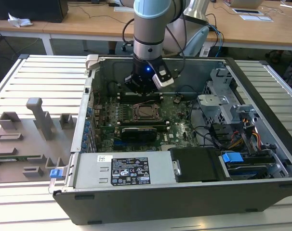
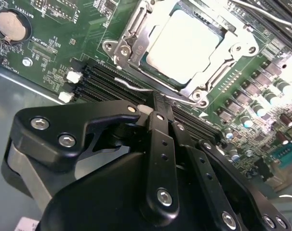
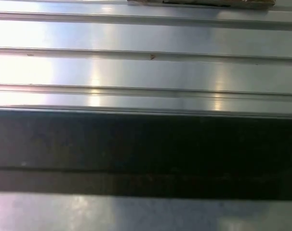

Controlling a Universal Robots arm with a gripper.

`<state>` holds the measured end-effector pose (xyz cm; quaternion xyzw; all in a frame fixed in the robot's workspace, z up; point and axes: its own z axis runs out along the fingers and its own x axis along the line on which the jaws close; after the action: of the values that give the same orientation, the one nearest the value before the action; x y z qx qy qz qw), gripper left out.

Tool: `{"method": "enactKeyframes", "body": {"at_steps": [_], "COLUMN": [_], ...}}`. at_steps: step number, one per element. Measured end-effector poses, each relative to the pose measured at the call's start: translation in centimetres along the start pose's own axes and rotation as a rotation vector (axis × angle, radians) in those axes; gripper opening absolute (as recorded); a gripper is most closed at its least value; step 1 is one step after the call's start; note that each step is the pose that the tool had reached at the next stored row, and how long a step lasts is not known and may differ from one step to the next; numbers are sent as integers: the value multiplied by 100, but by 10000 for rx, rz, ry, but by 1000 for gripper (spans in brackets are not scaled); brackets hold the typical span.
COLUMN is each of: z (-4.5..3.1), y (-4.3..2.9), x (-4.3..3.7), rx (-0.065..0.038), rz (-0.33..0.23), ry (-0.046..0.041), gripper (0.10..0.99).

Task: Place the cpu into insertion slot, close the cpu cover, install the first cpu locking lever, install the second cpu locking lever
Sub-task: 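Install the first cpu locking lever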

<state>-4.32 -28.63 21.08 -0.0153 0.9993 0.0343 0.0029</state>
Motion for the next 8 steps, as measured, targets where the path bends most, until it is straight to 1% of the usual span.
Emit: {"method": "enactKeyframes", "body": {"at_steps": [8], "z": [39], "y": [-5], "x": [-87], "rx": [1], "rz": [1], "ry": [2], "gripper": [110]}}
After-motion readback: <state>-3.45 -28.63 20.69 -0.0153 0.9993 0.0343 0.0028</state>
